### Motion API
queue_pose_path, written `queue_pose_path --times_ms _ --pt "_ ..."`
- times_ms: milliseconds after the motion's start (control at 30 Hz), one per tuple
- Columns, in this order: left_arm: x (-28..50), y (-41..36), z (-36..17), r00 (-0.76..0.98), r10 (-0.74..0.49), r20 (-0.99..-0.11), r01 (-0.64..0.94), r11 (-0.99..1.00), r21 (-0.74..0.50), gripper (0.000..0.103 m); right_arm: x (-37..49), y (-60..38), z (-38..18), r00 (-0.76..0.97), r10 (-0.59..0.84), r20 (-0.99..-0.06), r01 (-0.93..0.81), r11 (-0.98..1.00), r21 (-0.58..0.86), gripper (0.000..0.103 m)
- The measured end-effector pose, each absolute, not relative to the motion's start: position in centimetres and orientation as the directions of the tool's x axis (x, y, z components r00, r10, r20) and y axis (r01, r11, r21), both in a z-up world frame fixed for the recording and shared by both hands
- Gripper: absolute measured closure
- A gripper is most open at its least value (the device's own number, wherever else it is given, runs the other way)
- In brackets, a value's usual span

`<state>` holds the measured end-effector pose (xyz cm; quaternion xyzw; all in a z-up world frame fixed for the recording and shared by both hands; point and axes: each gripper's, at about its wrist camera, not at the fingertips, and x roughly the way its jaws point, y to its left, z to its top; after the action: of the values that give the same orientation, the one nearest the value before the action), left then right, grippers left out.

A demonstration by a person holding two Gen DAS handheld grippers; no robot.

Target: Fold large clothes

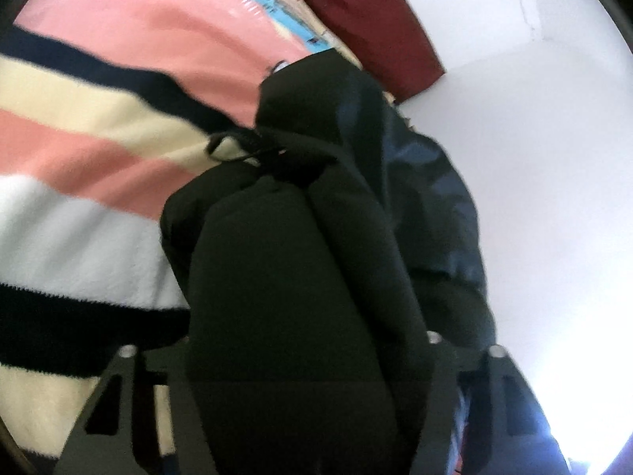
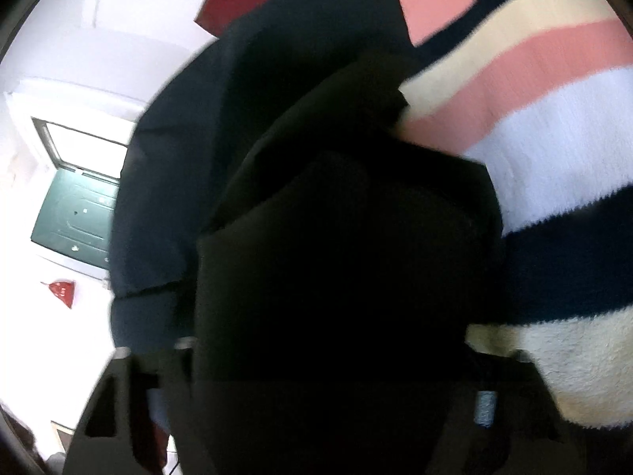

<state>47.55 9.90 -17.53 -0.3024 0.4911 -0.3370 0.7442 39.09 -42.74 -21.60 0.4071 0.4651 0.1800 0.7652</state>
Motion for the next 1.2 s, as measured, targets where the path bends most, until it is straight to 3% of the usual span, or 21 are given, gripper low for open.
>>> queue_pose_path --times_ms 133,233,733,833,900,1067,1200 --pt "46.7 10.0 -16.7 0.327 -0.819 -0.472 0.222 0.552 -0.804 0.062 39.1 -42.1 -20.0 0.521 0.647 -0.557 0.054 0.626 0.778 0.064" --pt "46.5 10.1 -16.2 0.354 -0.835 -0.422 0.232 0.515 -0.825 0.067 39.6 -41.3 -19.0 0.540 0.632 -0.556 0.024 0.648 0.761 0.070" --pt "38.6 12.3 -7.2 0.388 -0.887 -0.251 0.354 0.395 -0.848 0.068 33.6 -38.9 -8.8 0.630 0.640 -0.441 -0.156 0.660 0.735 0.075" --pt "37.4 12.8 -7.1 0.387 -0.880 -0.277 0.341 0.415 -0.843 0.068 31.8 -38.5 -8.1 0.630 0.660 -0.410 -0.170 0.632 0.756 0.075" --pt "37.4 12.8 -8.8 0.374 -0.860 -0.348 0.316 0.471 -0.824 0.068 31.2 -38.6 -8.8 0.626 0.664 -0.409 -0.152 0.618 0.771 0.075" --pt "39.2 12.7 -13.5 0.344 -0.806 -0.482 0.221 0.568 -0.792 0.066 31.2 -37.7 -13.1 0.576 0.631 -0.520 -0.015 0.644 0.765 0.073" --pt "40.3 13.1 -14.4 0.315 -0.806 -0.501 0.197 0.571 -0.797 0.059 30.9 -38.9 -15.5 0.575 0.574 -0.583 0.098 0.659 0.746 0.057"
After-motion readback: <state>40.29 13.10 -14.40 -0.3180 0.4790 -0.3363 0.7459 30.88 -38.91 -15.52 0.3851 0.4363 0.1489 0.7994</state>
